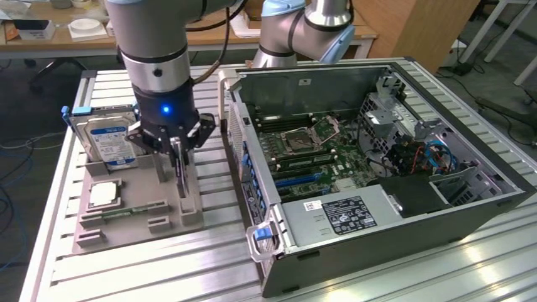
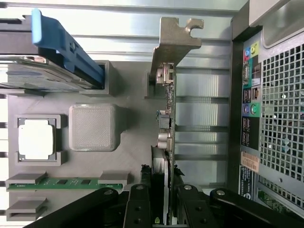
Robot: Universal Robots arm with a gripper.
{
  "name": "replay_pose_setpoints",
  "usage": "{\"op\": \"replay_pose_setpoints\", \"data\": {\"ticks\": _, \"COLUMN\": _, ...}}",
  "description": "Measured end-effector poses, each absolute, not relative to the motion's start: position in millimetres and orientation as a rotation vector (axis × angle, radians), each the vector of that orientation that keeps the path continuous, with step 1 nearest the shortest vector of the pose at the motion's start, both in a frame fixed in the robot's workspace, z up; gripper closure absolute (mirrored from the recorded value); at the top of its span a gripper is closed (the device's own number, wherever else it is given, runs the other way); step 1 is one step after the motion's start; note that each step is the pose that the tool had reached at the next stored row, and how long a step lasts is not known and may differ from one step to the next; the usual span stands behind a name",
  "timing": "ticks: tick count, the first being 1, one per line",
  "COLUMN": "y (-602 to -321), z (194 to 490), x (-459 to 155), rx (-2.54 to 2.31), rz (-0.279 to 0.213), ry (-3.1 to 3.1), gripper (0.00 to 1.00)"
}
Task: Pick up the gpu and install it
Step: 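Pick up the gpu and move the gpu toward the slot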
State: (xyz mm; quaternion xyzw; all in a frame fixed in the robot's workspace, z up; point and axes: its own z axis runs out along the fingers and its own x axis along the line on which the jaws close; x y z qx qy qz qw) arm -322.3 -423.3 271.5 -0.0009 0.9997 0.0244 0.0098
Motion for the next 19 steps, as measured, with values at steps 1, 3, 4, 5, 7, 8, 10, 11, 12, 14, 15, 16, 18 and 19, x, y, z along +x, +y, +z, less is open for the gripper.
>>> {"op": "replay_pose_setpoints", "data": {"ticks": 1, "y": -423, "z": 274, "x": -322, "rx": -0.003, "rz": 0.076, "ry": 3.121, "gripper": 0.73}}
{"op": "replay_pose_setpoints", "data": {"ticks": 3, "y": -423, "z": 277, "x": -322, "rx": -0.003, "rz": 0.076, "ry": 3.121, "gripper": 0.73}}
{"op": "replay_pose_setpoints", "data": {"ticks": 4, "y": -423, "z": 279, "x": -322, "rx": -0.003, "rz": 0.076, "ry": 3.121, "gripper": 0.73}}
{"op": "replay_pose_setpoints", "data": {"ticks": 5, "y": -423, "z": 280, "x": -322, "rx": -0.003, "rz": 0.075, "ry": 3.121, "gripper": 0.73}}
{"op": "replay_pose_setpoints", "data": {"ticks": 7, "y": -423, "z": 283, "x": -322, "rx": -0.003, "rz": 0.064, "ry": 3.121, "gripper": 0.73}}
{"op": "replay_pose_setpoints", "data": {"ticks": 8, "y": -423, "z": 284, "x": -322, "rx": -0.003, "rz": 0.059, "ry": 3.121, "gripper": 0.73}}
{"op": "replay_pose_setpoints", "data": {"ticks": 10, "y": -423, "z": 289, "x": -322, "rx": -0.003, "rz": 0.055, "ry": 3.122, "gripper": 0.73}}
{"op": "replay_pose_setpoints", "data": {"ticks": 11, "y": -423, "z": 294, "x": -322, "rx": -0.003, "rz": 0.055, "ry": 3.122, "gripper": 0.73}}
{"op": "replay_pose_setpoints", "data": {"ticks": 12, "y": -423, "z": 296, "x": -322, "rx": -0.003, "rz": 0.055, "ry": 3.122, "gripper": 0.73}}
{"op": "replay_pose_setpoints", "data": {"ticks": 14, "y": -423, "z": 302, "x": -322, "rx": -0.003, "rz": 0.055, "ry": 3.122, "gripper": 0.73}}
{"op": "replay_pose_setpoints", "data": {"ticks": 15, "y": -423, "z": 304, "x": -322, "rx": -0.003, "rz": 0.055, "ry": 3.122, "gripper": 0.73}}
{"op": "replay_pose_setpoints", "data": {"ticks": 16, "y": -423, "z": 307, "x": -322, "rx": -0.003, "rz": 0.055, "ry": 3.122, "gripper": 0.73}}
{"op": "replay_pose_setpoints", "data": {"ticks": 18, "y": -423, "z": 312, "x": -322, "rx": -0.003, "rz": 0.055, "ry": 3.122, "gripper": 0.73}}
{"op": "replay_pose_setpoints", "data": {"ticks": 19, "y": -423, "z": 315, "x": -322, "rx": -0.003, "rz": 0.055, "ry": 3.122, "gripper": 0.73}}
